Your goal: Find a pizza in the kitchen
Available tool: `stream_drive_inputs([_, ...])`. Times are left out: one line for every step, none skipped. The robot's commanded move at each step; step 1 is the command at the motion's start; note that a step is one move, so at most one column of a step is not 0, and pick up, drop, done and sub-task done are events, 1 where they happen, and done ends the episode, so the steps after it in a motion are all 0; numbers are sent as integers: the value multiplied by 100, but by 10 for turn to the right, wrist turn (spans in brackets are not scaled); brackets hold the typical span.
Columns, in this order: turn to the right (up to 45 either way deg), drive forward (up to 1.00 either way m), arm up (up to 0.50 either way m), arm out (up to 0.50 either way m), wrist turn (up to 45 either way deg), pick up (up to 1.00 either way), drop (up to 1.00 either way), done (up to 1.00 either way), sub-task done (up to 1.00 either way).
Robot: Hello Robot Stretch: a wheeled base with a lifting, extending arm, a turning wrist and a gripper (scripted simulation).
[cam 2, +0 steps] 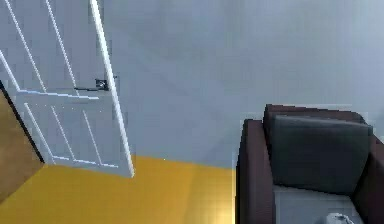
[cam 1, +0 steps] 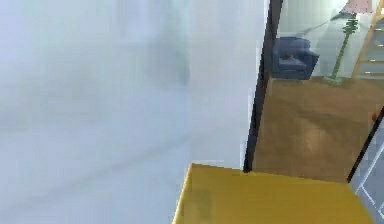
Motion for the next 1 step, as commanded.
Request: stream_drive_inputs([330, 0, 0, 0, 0, 0, 0, 0, 0])
